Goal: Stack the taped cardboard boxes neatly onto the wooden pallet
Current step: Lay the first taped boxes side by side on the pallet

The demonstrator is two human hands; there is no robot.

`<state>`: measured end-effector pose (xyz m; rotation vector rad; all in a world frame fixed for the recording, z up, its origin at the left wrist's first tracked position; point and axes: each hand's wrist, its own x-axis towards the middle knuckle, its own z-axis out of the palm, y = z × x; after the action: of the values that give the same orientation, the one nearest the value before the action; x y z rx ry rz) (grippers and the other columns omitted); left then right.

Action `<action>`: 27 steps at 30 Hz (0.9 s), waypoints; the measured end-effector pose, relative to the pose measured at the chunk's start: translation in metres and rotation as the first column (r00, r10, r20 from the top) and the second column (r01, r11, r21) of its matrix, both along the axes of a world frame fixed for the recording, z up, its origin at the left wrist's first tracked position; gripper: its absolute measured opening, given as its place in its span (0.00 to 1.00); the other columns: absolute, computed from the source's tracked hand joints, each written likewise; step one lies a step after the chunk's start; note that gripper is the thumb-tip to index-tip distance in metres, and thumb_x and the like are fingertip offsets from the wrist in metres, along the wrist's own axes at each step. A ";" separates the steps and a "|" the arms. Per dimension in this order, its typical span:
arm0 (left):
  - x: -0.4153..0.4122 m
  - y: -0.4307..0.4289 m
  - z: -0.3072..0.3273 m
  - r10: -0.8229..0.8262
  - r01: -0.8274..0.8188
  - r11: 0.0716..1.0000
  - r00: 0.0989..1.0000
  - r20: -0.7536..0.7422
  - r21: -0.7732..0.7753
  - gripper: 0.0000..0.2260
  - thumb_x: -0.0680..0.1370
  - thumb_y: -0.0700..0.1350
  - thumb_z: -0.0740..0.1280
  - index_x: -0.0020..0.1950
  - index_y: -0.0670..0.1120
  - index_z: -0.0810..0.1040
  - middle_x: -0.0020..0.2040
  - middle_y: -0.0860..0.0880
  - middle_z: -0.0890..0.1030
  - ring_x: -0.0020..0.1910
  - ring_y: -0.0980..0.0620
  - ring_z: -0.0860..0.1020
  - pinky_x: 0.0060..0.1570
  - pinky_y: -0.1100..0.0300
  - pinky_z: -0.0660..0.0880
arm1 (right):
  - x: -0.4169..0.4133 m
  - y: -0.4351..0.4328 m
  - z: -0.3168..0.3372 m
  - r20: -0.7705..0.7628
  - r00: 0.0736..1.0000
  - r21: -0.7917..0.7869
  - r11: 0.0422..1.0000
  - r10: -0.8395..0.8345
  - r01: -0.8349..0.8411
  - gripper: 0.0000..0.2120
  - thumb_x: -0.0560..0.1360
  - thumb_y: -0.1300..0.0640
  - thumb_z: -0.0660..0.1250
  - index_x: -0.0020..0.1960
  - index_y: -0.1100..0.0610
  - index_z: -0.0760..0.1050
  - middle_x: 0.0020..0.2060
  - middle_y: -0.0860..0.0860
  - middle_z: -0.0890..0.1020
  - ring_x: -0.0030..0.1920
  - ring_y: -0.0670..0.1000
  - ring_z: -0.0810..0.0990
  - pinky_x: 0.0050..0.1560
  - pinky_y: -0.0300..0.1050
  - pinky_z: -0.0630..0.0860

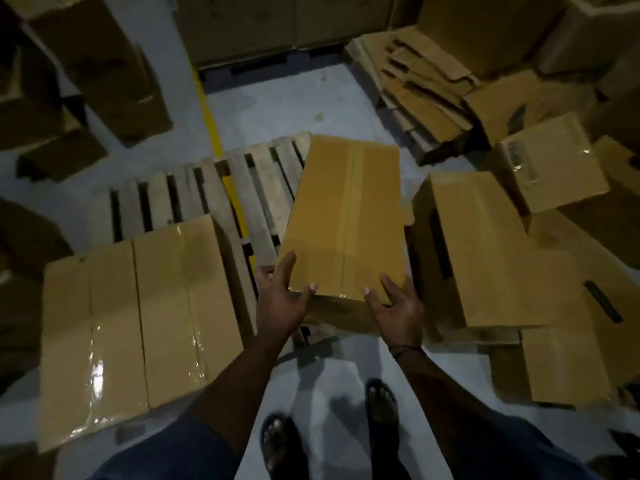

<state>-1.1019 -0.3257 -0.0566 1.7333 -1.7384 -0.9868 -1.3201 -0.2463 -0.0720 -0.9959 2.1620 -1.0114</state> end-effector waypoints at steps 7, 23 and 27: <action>0.038 0.019 -0.062 0.247 -0.245 0.966 0.969 -0.015 0.078 0.32 0.75 0.58 0.75 0.77 0.64 0.65 0.69 0.49 0.60 0.63 0.43 0.74 0.59 0.44 0.81 | 0.020 -0.044 -0.059 -0.002 0.962 0.080 0.959 0.274 -0.273 0.29 0.73 0.42 0.76 0.69 0.55 0.78 0.77 0.58 0.66 0.76 0.56 0.67 0.74 0.56 0.69; 0.073 0.049 -0.209 0.411 -0.429 0.881 0.903 0.123 0.200 0.34 0.73 0.58 0.77 0.75 0.63 0.67 0.64 0.49 0.63 0.61 0.40 0.73 0.61 0.45 0.77 | 0.047 -0.071 -0.206 0.044 0.816 0.209 0.794 0.576 -0.571 0.30 0.75 0.45 0.76 0.73 0.54 0.74 0.80 0.57 0.60 0.78 0.55 0.63 0.76 0.52 0.65; 0.075 0.058 -0.219 0.304 -0.375 0.886 0.914 0.270 0.271 0.33 0.75 0.58 0.75 0.77 0.60 0.66 0.65 0.43 0.66 0.65 0.40 0.66 0.59 0.49 0.69 | 0.046 -0.065 -0.221 0.007 0.770 0.302 0.733 0.638 -0.610 0.30 0.77 0.49 0.74 0.75 0.56 0.72 0.80 0.62 0.59 0.78 0.58 0.63 0.74 0.45 0.61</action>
<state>-1.0273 -0.2682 -0.2754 2.3392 -1.3726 -0.9830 -1.2736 -0.3117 -0.2928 -1.5024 1.7509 -0.3127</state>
